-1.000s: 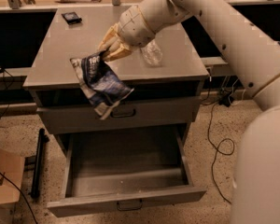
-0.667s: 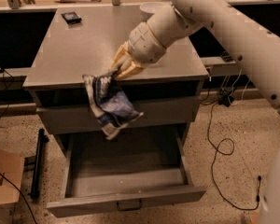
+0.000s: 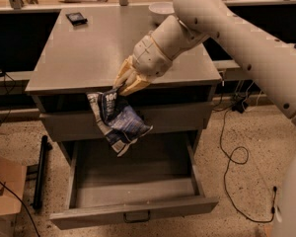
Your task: Place blue chip bag into middle drawer
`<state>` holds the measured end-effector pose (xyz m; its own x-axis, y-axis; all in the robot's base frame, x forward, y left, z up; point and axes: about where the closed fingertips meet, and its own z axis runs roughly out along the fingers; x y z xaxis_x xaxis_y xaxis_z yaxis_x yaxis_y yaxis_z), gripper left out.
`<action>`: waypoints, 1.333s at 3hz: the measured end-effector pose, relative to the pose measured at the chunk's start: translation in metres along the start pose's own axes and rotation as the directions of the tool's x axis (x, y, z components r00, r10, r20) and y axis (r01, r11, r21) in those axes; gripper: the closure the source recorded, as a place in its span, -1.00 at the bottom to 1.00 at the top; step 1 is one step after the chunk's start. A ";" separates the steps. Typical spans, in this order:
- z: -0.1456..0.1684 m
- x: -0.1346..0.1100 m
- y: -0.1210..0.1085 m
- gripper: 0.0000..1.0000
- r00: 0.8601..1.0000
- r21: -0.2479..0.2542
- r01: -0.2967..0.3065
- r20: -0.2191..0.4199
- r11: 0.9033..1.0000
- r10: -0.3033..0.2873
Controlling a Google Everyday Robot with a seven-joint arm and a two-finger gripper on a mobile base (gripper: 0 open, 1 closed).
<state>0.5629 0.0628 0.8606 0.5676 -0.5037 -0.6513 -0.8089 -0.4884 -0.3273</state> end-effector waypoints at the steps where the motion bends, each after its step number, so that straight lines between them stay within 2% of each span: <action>1: 0.021 0.011 0.022 1.00 0.999 -0.022 -0.042 -0.004 0.999 0.041; 2: 0.053 0.031 0.064 1.00 0.993 -0.008 -0.120 -0.022 0.993 0.120; 3: 0.084 0.059 0.107 1.00 0.975 0.026 -0.216 -0.044 0.976 0.217; 4: 0.116 0.102 0.136 1.00 0.961 0.040 -0.276 -0.017 0.960 0.276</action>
Offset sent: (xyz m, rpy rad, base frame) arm -0.0951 -0.0217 -0.1708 -0.0991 0.1807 -0.1670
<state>0.4928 0.0275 0.6707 0.3245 -0.6314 -0.7043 -0.9395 -0.3016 -0.1624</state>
